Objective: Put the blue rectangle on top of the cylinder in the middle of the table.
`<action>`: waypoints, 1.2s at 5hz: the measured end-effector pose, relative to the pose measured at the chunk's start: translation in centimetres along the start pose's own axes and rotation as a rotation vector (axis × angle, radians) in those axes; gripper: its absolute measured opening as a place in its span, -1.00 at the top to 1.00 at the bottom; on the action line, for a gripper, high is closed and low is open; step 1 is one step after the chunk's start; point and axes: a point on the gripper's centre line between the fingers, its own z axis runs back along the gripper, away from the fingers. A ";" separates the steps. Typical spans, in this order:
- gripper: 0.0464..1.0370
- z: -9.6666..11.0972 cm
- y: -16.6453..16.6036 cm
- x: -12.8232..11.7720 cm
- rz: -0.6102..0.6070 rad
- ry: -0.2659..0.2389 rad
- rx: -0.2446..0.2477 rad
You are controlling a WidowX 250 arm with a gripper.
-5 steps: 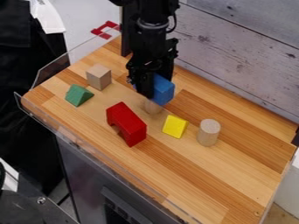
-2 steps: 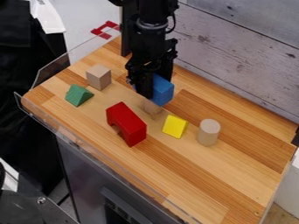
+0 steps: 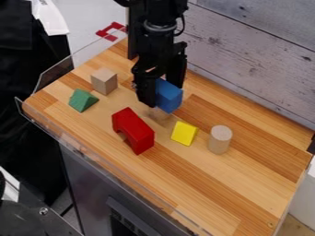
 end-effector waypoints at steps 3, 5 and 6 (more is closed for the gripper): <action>-0.93 10.5 -0.3 4.6 0.112 -0.013 -0.262; -0.93 9.5 1.9 7.6 0.125 -0.015 -0.167; -0.93 7.4 2.7 7.8 -0.058 0.043 -0.085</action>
